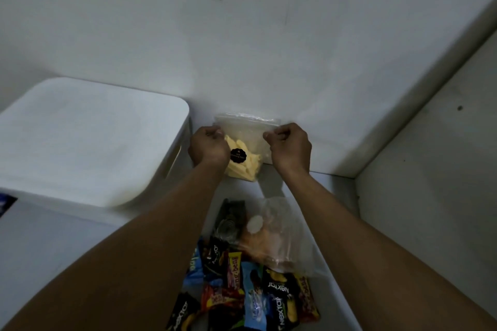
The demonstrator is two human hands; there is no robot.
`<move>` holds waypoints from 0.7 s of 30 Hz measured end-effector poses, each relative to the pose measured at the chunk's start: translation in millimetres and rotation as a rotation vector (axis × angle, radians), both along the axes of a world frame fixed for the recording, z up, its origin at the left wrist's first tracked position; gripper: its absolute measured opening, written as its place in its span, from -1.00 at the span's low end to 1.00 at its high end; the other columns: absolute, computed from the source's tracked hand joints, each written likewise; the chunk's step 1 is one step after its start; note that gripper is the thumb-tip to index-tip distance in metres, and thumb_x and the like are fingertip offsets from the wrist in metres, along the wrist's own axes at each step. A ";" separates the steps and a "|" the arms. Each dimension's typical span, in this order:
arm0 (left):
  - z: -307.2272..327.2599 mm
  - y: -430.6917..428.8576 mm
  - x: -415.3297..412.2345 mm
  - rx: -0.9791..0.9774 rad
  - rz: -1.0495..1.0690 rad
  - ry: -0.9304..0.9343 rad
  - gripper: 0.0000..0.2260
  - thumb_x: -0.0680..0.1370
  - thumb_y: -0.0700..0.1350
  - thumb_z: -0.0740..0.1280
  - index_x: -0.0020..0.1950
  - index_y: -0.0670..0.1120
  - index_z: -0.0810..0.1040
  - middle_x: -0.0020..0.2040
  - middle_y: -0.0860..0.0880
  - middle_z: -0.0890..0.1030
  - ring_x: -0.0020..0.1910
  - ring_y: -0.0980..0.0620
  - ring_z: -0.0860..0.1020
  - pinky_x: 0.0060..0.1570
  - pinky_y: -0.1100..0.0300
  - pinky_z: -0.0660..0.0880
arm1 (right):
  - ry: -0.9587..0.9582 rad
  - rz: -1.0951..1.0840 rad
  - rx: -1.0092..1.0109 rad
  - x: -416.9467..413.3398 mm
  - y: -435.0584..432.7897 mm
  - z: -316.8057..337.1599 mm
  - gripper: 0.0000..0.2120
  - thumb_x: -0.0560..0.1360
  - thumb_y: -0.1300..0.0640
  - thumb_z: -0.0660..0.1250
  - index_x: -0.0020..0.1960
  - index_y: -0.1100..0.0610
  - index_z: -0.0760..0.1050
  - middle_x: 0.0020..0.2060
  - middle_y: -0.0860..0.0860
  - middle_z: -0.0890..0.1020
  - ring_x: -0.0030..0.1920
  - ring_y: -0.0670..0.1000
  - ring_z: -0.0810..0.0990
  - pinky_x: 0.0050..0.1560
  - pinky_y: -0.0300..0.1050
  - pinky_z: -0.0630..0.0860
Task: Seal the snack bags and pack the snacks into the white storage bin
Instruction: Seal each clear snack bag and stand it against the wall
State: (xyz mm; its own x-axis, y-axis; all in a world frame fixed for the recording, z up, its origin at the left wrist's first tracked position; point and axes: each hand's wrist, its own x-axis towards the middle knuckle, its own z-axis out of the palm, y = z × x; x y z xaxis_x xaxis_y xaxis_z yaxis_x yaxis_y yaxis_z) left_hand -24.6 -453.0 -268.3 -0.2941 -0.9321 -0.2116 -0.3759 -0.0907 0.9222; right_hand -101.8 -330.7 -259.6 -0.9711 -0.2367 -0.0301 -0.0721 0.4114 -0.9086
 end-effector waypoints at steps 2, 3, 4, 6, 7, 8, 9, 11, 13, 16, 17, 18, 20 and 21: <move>2.8 -0.4 1.1 -0.007 0.007 -0.001 -0.84 0.58 -0.12 0.32 0.10 -0.07 0.65 0.12 -0.10 0.67 0.14 -0.13 0.60 0.17 0.17 0.49 | 0.001 0.011 0.007 0.0 0.5 3.9 -0.80 0.47 0.08 0.49 0.00 0.14 0.55 -0.25 -0.11 0.57 -0.16 -0.06 0.58 -0.23 -0.31 0.43; 4.2 0.2 1.8 0.000 0.008 -0.001 -0.82 0.57 -0.13 0.32 0.13 -0.07 0.63 0.14 -0.10 0.66 0.15 -0.13 0.59 0.19 0.15 0.50 | -0.001 0.011 0.010 0.2 1.4 5.8 -0.79 0.46 0.09 0.49 0.02 0.14 0.55 -0.25 -0.11 0.57 -0.15 -0.06 0.58 -0.21 -0.29 0.44; 5.9 1.6 3.2 0.017 0.006 0.000 -0.79 0.57 -0.13 0.33 0.19 -0.08 0.62 0.17 -0.10 0.65 0.17 -0.12 0.59 0.20 0.16 0.49 | -0.004 0.009 0.013 0.8 2.8 7.4 -0.76 0.46 0.08 0.50 0.04 0.15 0.55 -0.23 -0.09 0.58 -0.13 -0.05 0.58 -0.16 -0.26 0.46; 7.7 5.7 7.2 0.053 -0.008 0.003 -0.72 0.57 -0.12 0.35 0.28 -0.08 0.55 0.25 -0.09 0.61 0.22 -0.12 0.56 0.24 0.17 0.45 | -0.006 0.005 0.038 3.1 6.0 11.0 -0.71 0.46 0.06 0.50 0.10 0.15 0.54 -0.12 -0.02 0.62 -0.05 0.00 0.59 -0.03 -0.18 0.49; 8.3 8.6 9.9 0.057 -0.016 -0.002 -0.69 0.56 -0.11 0.37 0.30 -0.07 0.53 0.28 -0.10 0.59 0.25 -0.12 0.55 0.25 0.15 0.44 | -0.005 0.004 0.061 4.8 7.9 13.3 -0.70 0.47 0.05 0.49 0.12 0.15 0.54 -0.05 0.01 0.63 -0.01 0.02 0.59 0.01 -0.16 0.48; 9.3 12.6 13.5 0.053 -0.025 -0.007 -0.68 0.56 -0.11 0.37 0.32 -0.07 0.51 0.29 -0.11 0.58 0.26 -0.13 0.54 0.26 0.13 0.45 | -0.004 0.001 0.079 6.6 10.9 16.2 -0.68 0.48 0.05 0.49 0.15 0.16 0.54 0.00 0.03 0.63 0.03 0.03 0.59 0.02 -0.17 0.47; 10.2 17.2 17.7 0.044 -0.038 -0.012 -0.67 0.56 -0.12 0.38 0.32 -0.07 0.50 0.30 -0.12 0.57 0.25 -0.13 0.54 0.25 0.11 0.47 | -0.007 0.000 0.086 8.3 14.4 19.0 -0.67 0.48 0.06 0.48 0.17 0.16 0.53 0.04 0.04 0.63 0.06 0.04 0.59 0.03 -0.18 0.44; 12.2 27.0 29.1 0.014 -0.102 -0.030 -0.67 0.55 -0.13 0.40 0.31 -0.08 0.49 0.27 -0.12 0.57 0.23 -0.14 0.54 0.20 0.12 0.49 | -0.019 0.004 0.099 13.6 23.6 26.3 -0.65 0.50 0.09 0.46 0.23 0.15 0.51 0.10 0.05 0.63 0.07 0.03 0.59 0.01 -0.21 0.40; 9.1 34.0 41.7 -0.012 -0.243 -0.076 -0.67 0.52 -0.13 0.43 0.28 -0.07 0.52 0.24 -0.12 0.60 0.18 -0.13 0.56 0.22 0.04 0.52 | -0.045 0.030 0.146 21.4 34.5 34.0 -0.64 0.50 0.09 0.45 0.25 0.13 0.50 0.10 0.05 0.62 0.07 0.03 0.59 -0.01 -0.20 0.41; 2.7 43.6 63.5 -0.037 -0.509 -0.217 -0.65 0.47 -0.07 0.48 0.23 -0.04 0.55 0.21 -0.11 0.62 0.14 -0.10 0.58 0.18 0.00 0.55 | -0.084 0.118 0.280 37.0 54.3 37.4 -0.64 0.48 0.06 0.47 0.23 0.12 0.53 0.04 0.02 0.59 0.00 0.02 0.58 -0.05 -0.15 0.46; 0.9 46.3 70.3 -0.065 -0.596 -0.279 -0.62 0.46 -0.03 0.49 0.25 -0.04 0.55 0.23 -0.09 0.60 0.16 -0.09 0.57 0.18 0.04 0.53 | -0.101 0.151 0.336 43.0 61.3 36.7 -0.64 0.47 0.04 0.47 0.22 0.12 0.54 0.04 0.02 0.59 -0.01 0.01 0.58 -0.07 -0.15 0.46; -0.6 48.6 76.6 -0.095 -0.680 -0.344 -0.58 0.45 0.01 0.49 0.27 -0.03 0.54 0.26 -0.06 0.58 0.19 -0.08 0.55 0.18 0.07 0.51 | -0.110 0.187 0.400 49.1 68.1 35.7 -0.64 0.46 0.03 0.48 0.20 0.12 0.55 0.05 0.03 0.60 0.00 0.03 0.59 -0.09 -0.15 0.47; -3.2 52.3 87.6 -0.131 -0.838 -0.462 -0.52 0.45 0.06 0.49 0.33 -0.01 0.52 0.33 -0.05 0.54 0.27 -0.09 0.50 0.25 0.07 0.46 | -0.117 0.246 0.526 61.3 79.2 30.5 -0.64 0.44 0.01 0.48 0.17 0.12 0.53 0.06 0.06 0.62 0.03 0.07 0.60 -0.05 -0.10 0.54; -5.6 53.9 91.4 -0.154 -0.909 -0.511 -0.51 0.46 0.06 0.47 0.35 -0.02 0.52 0.35 -0.07 0.52 0.30 -0.11 0.48 0.30 0.04 0.45 | -0.118 0.261 0.580 66.6 83.6 27.4 -0.62 0.44 0.00 0.48 0.18 0.12 0.51 0.08 0.08 0.61 0.04 0.08 0.60 0.00 -0.05 0.57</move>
State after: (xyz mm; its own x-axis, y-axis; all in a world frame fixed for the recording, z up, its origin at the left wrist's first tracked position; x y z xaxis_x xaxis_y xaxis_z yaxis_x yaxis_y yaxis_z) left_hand 66.8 -399.1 -273.8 -0.8048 -0.4333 -0.4056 -0.5912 0.5245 0.6127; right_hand -35.1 -247.2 -232.2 -0.8663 -0.3776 -0.3270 -0.1491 0.8202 -0.5523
